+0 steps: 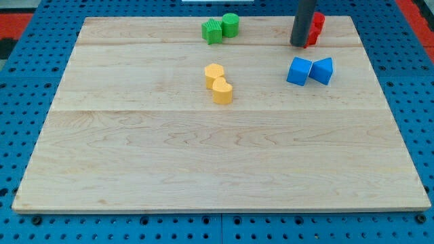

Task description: Slide the red circle to the top left of the red star

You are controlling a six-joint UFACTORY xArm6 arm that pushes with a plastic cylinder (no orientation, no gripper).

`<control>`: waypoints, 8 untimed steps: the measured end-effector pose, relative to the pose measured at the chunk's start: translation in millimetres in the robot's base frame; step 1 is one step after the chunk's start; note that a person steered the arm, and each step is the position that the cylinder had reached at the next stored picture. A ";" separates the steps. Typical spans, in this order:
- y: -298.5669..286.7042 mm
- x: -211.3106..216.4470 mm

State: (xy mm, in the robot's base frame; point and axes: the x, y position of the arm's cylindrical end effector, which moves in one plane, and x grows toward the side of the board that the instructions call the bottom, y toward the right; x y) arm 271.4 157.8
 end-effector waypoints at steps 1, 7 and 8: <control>21.4 18.2; 8.0 -75.1; 8.0 -76.1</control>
State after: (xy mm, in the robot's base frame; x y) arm 195.3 165.8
